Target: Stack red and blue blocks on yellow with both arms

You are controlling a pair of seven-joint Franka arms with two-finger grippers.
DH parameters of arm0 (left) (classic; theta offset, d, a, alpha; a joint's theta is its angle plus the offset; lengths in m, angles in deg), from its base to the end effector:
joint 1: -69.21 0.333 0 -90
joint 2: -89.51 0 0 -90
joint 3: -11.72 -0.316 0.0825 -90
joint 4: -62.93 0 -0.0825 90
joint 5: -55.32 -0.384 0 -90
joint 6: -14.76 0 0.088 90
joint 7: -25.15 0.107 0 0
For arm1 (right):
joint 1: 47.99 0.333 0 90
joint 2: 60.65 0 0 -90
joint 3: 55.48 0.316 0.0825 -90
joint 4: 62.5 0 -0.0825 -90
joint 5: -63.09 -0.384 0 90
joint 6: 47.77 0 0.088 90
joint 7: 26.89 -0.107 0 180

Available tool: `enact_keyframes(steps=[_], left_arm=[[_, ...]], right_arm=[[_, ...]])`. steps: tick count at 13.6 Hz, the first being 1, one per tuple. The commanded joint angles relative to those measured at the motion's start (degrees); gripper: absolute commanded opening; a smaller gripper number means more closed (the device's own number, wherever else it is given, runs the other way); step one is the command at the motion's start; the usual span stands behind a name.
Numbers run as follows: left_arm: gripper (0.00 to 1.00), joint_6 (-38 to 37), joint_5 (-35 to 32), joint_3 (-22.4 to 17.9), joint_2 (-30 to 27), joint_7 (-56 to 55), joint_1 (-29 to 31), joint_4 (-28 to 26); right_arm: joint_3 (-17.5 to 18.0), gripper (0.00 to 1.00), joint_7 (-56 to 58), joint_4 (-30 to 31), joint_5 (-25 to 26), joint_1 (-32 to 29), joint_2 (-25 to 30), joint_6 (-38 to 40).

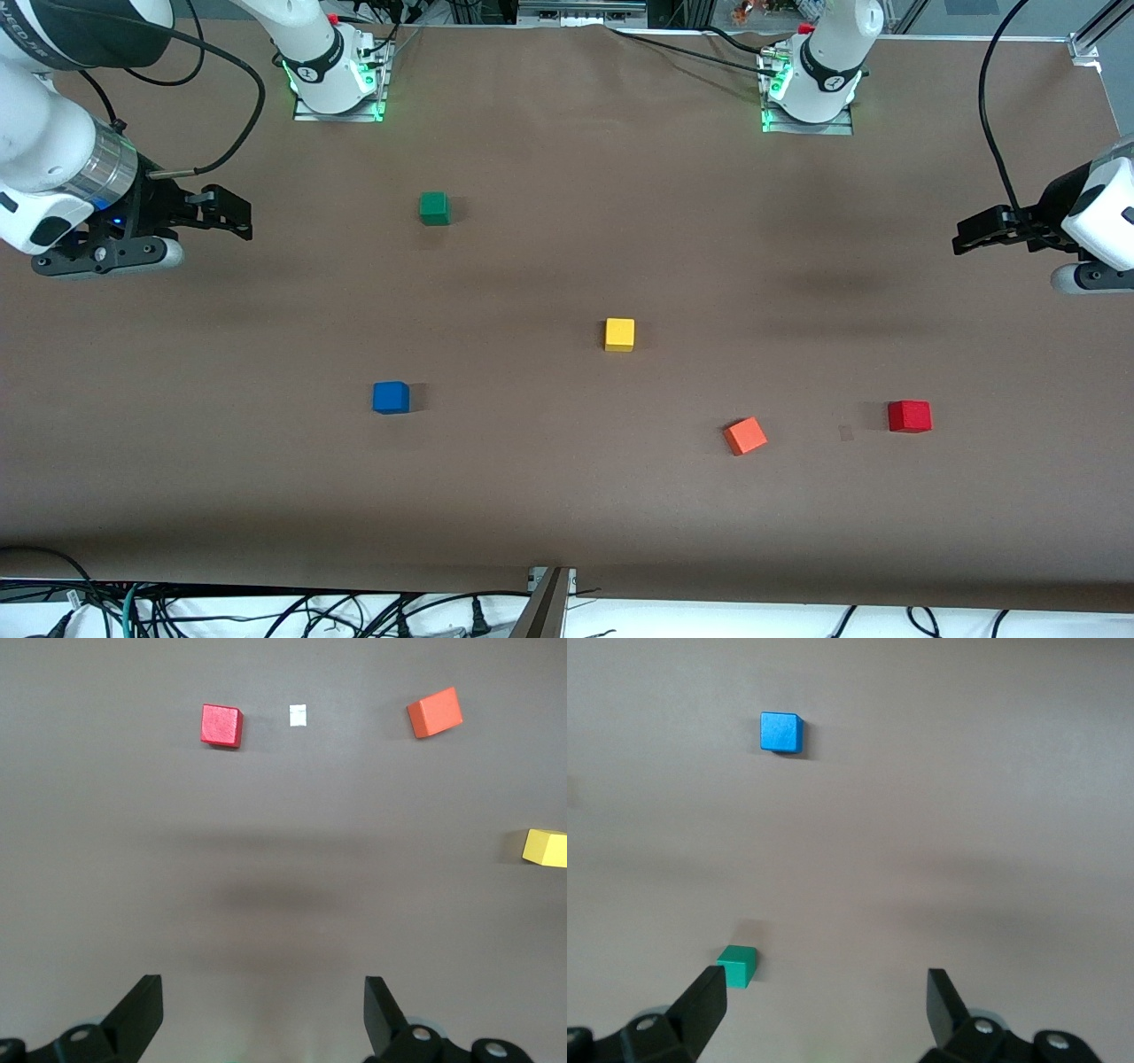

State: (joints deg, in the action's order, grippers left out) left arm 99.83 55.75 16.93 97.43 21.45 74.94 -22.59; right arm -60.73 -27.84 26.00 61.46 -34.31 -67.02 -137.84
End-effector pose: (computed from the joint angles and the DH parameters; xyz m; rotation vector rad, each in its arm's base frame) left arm 0.5848 0.0080 0.5756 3.1152 0.1145 -0.2280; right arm 0.5781 0.0916 0.5738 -3.1209 -0.2023 0.1322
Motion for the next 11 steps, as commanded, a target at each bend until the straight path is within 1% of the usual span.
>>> enact_keyframes(steps=[1,5,6,8,10,11], left_arm=[[1.00,-0.70,0.72,-0.38,1.04,0.09,-0.10,1.94],[1.00,-0.35,0.98,-0.55,2.62,0.36,-0.10,2.63],[1.00,-0.35,0.80,-0.64,3.84,0.62,0.07,4.47],[1.00,-0.17,0.98,-0.73,5.96,1.40,1.90,5.71],[1.00,0.79,0.98,-0.73,9.37,3.69,2.88,5.89],[1.00,2.80,0.54,-0.73,10.96,3.87,2.88,5.80]], right_arm=[[0.07,1.00,0.86,-2.11,-1.00,-0.05,-1.10,0.86],[0.07,1.00,0.85,-2.37,-1.35,-0.05,-1.11,0.95],[0.07,1.00,1.03,-2.37,-1.44,-0.14,-1.19,0.86],[0.07,1.00,1.03,-2.37,-1.44,-0.14,-1.19,0.86],[0.07,1.00,1.03,-2.37,-1.44,-0.05,-1.19,0.86],[0.07,1.00,1.03,-2.37,-1.36,-0.14,-1.28,0.86]])
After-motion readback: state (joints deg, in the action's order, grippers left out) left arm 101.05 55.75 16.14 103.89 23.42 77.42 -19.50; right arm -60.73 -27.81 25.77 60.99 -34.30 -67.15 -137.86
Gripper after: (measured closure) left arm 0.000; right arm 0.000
